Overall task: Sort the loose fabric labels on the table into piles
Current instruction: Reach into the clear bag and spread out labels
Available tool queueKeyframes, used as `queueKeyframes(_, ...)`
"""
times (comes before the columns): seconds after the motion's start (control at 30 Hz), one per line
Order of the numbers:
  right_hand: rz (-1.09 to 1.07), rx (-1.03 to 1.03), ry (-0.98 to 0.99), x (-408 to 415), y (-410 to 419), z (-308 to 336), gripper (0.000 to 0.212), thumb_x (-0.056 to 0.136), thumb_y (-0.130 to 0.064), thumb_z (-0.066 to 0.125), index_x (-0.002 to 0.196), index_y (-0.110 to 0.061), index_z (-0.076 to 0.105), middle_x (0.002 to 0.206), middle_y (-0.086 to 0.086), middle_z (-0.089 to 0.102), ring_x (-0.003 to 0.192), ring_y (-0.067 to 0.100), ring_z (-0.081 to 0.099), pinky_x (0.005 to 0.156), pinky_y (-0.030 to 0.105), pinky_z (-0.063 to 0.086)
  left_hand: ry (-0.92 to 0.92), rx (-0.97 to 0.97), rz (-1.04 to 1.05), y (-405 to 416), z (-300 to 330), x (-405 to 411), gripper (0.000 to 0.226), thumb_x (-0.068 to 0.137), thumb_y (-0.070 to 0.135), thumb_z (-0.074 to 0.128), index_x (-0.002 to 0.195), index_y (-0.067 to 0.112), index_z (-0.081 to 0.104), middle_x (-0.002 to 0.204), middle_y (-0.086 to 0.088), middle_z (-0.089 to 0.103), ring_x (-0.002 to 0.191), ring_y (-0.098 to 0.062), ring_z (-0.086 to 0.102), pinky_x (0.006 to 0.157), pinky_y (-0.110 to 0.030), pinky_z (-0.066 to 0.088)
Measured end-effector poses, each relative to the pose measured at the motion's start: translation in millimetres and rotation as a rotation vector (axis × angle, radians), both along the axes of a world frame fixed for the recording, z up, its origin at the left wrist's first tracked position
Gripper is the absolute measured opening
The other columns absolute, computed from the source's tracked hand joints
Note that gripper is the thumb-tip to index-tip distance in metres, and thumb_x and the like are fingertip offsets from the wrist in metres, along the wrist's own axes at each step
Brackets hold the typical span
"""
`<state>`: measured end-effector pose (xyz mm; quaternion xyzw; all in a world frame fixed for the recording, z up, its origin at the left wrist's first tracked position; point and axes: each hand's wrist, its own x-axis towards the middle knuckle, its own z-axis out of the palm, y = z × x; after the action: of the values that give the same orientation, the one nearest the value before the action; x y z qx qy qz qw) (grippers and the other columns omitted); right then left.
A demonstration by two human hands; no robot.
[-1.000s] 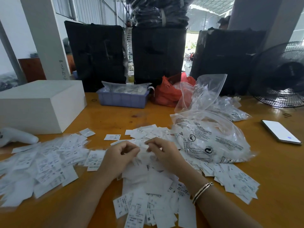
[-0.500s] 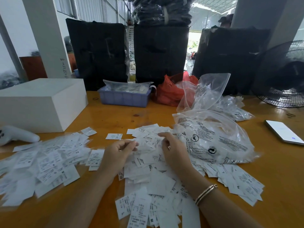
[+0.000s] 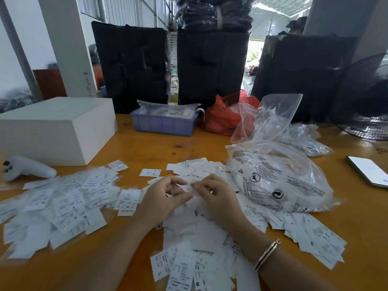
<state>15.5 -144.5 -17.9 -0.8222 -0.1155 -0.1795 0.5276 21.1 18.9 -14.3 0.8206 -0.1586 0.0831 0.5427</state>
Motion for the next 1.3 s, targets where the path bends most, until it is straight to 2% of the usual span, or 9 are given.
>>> queueKeyframes(0.13, 0.041, 0.212, 0.048, -1.3, -9.7, 2.5, 0.017, 0.089, -0.015, 0.063, 0.090, -0.029, 0.073, 0.080, -0.012, 0.060, 0.076, 0.003, 0.056, 0.071, 0.017, 0.045, -0.019, -0.061, 0.089, 0.2, 0.8, 0.7, 0.008, 0.080, 0.022, 0.073, 0.076, 0.027, 0.068, 0.071, 0.020, 0.067, 0.068, 0.004, 0.060, 0.057, -0.005, 0.044)
queueKeyframes(0.27, 0.103, 0.168, 0.074, -2.7, -4.7, 1.2, 0.019, 0.087, -0.012, 0.065, 0.089, -0.029, 0.073, 0.083, -0.009, 0.061, 0.074, -0.002, 0.055, 0.070, 0.015, 0.044, -0.021, -0.305, 0.198, -0.2, 3.4, 0.2, 0.003, 0.086, 0.026, 0.066, 0.084, 0.026, 0.068, 0.074, 0.022, 0.067, 0.069, 0.009, 0.059, 0.055, -0.003, 0.044)
queueKeyframes(0.4, 0.098, 0.216, 0.096, -1.7, -4.8, 0.3, 0.022, 0.089, -0.008, 0.062, 0.090, -0.030, 0.069, 0.089, -0.007, 0.060, 0.082, 0.004, 0.064, 0.079, 0.021, 0.050, 0.037, -0.478, 0.143, -0.8, 4.7, -0.5, 0.006, 0.088, 0.021, 0.063, 0.091, 0.016, 0.065, 0.085, 0.008, 0.074, 0.080, 0.001, 0.067, 0.067, -0.008, 0.048)
queueKeyframes(0.47, 0.050, 0.308, 0.121, -1.0, -7.8, -0.3, 0.026, 0.090, -0.005, 0.059, 0.095, -0.030, 0.063, 0.095, -0.003, 0.063, 0.079, 0.009, 0.068, 0.073, 0.023, 0.054, 0.054, -0.493, 0.142, -0.7, 5.6, -0.1, 0.005, 0.088, 0.020, 0.064, 0.090, 0.016, 0.065, 0.079, 0.005, 0.074, 0.074, -0.001, 0.068, 0.062, -0.006, 0.047)
queueKeyframes(0.6, 0.026, 0.546, 0.102, 0.6, -13.5, 0.8, 0.030, 0.086, -0.001, 0.062, 0.103, -0.026, 0.059, 0.092, 0.002, 0.067, 0.075, 0.011, 0.068, 0.068, 0.018, 0.052, 0.038, -0.365, 0.124, -0.9, 3.6, 0.7, 0.004, 0.083, 0.018, 0.069, 0.084, 0.022, 0.069, 0.071, 0.010, 0.072, 0.065, 0.002, 0.066, 0.055, -0.004, 0.045)
queueKeyframes(0.77, 0.123, 0.743, 0.127, -0.9, -17.8, 5.1, 0.022, 0.085, -0.009, 0.064, 0.071, -0.024, 0.072, 0.075, 0.001, 0.069, 0.072, 0.013, 0.064, 0.069, 0.020, 0.052, -0.040, -0.069, 0.081, 0.7, 0.4, 1.4, 0.014, 0.083, 0.019, 0.069, 0.080, 0.033, 0.069, 0.068, 0.014, 0.071, 0.067, 0.003, 0.065, 0.060, -0.005, 0.046)
queueKeyframes(0.97, 0.093, 0.533, 0.041, -0.9, -12.8, 3.2, 0.012, 0.086, -0.009, 0.064, 0.077, -0.016, 0.068, 0.070, -0.006, 0.067, 0.068, 0.006, 0.062, 0.061, 0.014, 0.048, -0.131, 0.128, 0.060, 0.1, -1.5, -0.8, 0.009, 0.080, 0.022, 0.073, 0.087, 0.028, 0.074, 0.076, 0.021, 0.068, 0.075, 0.004, 0.064, 0.068, -0.008, 0.048)
queueKeyframes(1.07, 0.106, 0.442, 0.032, 0.4, -12.3, 2.9, 0.016, 0.088, -0.007, 0.062, 0.075, -0.016, 0.064, 0.067, -0.009, 0.063, 0.067, 0.005, 0.059, 0.062, 0.013, 0.046, -0.193, 0.186, 0.048, -1.9, -1.2, -1.5, 0.010, 0.080, 0.019, 0.074, 0.089, 0.021, 0.076, 0.075, 0.023, 0.065, 0.077, 0.008, 0.062, 0.067, -0.005, 0.046)
queueKeyframes(1.3, 0.140, 0.350, 0.042, 2.8, -14.7, 1.8, 0.019, 0.089, -0.010, 0.062, 0.073, -0.020, 0.063, 0.066, -0.013, 0.059, 0.065, 0.003, 0.052, 0.062, 0.012, 0.043, -0.190, 0.192, -0.004, -1.5, -0.8, -1.8, 0.010, 0.080, 0.017, 0.074, 0.089, 0.020, 0.077, 0.073, 0.025, 0.065, 0.076, 0.008, 0.062, 0.067, -0.006, 0.046)
